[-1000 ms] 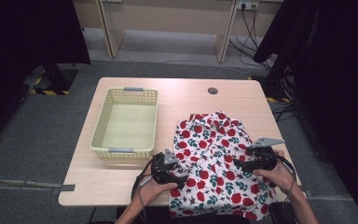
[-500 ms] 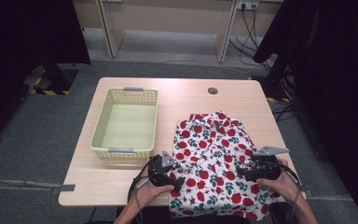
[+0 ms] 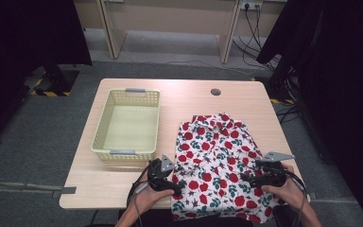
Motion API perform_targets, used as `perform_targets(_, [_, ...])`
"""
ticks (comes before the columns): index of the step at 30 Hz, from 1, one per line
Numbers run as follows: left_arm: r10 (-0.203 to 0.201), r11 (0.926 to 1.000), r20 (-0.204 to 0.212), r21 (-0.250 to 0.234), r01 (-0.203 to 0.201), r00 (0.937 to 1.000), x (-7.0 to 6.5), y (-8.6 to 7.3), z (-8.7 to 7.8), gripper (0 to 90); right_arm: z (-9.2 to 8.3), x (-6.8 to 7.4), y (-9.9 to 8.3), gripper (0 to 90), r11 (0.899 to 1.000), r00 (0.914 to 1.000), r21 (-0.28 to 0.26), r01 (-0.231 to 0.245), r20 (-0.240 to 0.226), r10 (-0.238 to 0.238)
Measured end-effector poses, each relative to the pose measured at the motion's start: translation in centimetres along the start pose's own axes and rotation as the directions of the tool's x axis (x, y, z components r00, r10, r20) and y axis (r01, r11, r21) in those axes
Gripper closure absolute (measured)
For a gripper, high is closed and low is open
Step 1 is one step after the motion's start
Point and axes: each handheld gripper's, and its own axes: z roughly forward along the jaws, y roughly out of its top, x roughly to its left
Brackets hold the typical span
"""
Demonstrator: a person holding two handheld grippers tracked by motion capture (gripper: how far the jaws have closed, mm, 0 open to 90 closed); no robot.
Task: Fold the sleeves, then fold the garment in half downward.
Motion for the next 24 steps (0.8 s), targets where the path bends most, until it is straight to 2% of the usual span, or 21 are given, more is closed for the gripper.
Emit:
perform_targets(5, [-0.009, 0.9999, 0.003, -0.005, 0.009, 1.0, 0.0, -0.2, -0.2, 0.8, -0.2, 0.0, -0.1, 11.4, 1.0, 1.0, -0.003, -0.005, 0.002, 0.005])
perform_targets(10, [-0.033, 0.9984, 0.023, -0.045, 0.034, 0.9992, -0.1, 0.5, -0.1, 0.8, -0.4, -0.5, 0.1, 10.8, 1.0, 0.9999, -0.013, -0.016, 0.006, 0.016])
perform_targets(14, [-0.039, 0.9976, 0.04, -0.055, 0.042, 0.9984, -0.4, 1.0, 0.0, 0.8, -0.3, -0.7, 0.2, 10.8, 1.0, 0.9999, -0.012, -0.012, 0.008, 0.012])
perform_targets(19, [-0.014, 0.9984, 0.051, -0.054, 0.017, 0.9986, -1.0, 2.6, 0.7, 0.8, -0.4, -0.9, 0.7, 9.1, 1.0, 0.9998, -0.021, -0.004, 0.021, 0.005])
perform_targets(24, [-0.005, 0.9991, 0.069, -0.041, 0.008, 0.9976, -1.2, 4.5, 1.8, 0.8, -0.4, -1.7, 1.1, 6.3, 0.999, 0.9991, -0.029, -0.02, 0.037, 0.021])
